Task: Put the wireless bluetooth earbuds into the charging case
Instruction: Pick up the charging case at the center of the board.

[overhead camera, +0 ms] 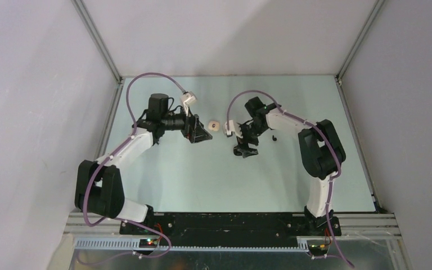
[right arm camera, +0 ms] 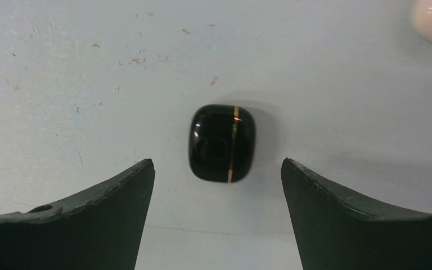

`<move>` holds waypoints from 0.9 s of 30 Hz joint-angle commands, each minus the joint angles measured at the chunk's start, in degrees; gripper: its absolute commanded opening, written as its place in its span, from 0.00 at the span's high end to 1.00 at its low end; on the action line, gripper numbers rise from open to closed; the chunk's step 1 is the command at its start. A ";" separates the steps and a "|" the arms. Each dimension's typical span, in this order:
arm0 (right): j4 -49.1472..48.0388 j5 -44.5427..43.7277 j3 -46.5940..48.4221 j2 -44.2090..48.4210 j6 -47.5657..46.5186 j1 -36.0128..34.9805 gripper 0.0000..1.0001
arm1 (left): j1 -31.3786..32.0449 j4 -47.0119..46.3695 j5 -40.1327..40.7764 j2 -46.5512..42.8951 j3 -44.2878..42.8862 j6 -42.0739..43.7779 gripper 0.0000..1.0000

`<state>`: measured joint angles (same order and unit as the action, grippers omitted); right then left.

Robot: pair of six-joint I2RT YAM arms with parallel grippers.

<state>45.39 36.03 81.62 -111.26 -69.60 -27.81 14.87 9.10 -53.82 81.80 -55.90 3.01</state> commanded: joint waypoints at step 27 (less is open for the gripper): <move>-22.41 -12.03 -9.11 26.37 27.10 -2.34 0.71 | -0.29 -21.66 6.59 1.64 -4.19 -27.35 0.01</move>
<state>31.99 24.60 74.67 -95.55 -51.11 -29.43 14.52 -3.92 -46.65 82.61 -57.06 -13.37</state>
